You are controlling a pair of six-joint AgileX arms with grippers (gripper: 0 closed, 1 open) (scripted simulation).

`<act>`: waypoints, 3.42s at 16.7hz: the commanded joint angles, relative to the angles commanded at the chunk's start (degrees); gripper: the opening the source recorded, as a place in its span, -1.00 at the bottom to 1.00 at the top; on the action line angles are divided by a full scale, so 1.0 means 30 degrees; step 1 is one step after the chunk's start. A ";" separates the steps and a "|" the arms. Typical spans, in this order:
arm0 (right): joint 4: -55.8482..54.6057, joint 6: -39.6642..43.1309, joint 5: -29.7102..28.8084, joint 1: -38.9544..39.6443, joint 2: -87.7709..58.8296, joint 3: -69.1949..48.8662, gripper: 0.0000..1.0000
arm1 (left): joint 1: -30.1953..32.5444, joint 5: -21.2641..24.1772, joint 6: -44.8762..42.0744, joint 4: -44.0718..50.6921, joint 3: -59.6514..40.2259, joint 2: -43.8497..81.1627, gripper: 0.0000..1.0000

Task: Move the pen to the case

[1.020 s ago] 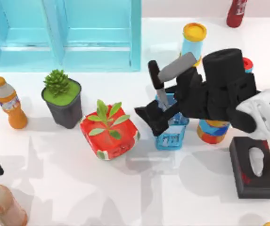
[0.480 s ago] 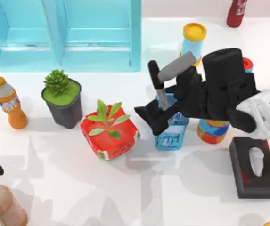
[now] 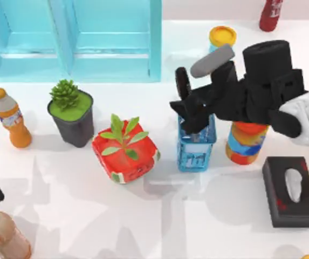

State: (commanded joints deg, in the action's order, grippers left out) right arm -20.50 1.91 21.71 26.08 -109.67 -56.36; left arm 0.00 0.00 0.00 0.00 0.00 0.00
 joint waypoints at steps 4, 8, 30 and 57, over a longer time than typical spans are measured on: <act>0.3670 0.1969 0.1730 -0.2586 0.2174 -0.1818 -1.00 | 0.0000 0.0000 0.0000 0.0000 0.0000 0.0000 1.00; 0.9632 0.4141 0.3929 -0.5315 0.4705 -0.2721 -1.00 | 0.0000 0.0000 0.0000 0.0000 0.0000 0.0000 1.00; 2.1866 0.8771 0.1149 -1.2494 0.7212 -0.6865 -1.00 | 0.0000 0.0000 0.0000 0.0000 0.0000 0.0000 1.00; 2.2966 1.1857 -0.0908 -1.7138 0.9824 -0.9887 -1.00 | 0.0000 0.0000 0.0000 0.0000 0.0000 0.0000 1.00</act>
State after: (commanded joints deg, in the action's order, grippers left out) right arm 48.40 37.48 18.99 -25.33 -80.20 -86.02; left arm 0.00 0.00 0.00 0.00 0.00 0.00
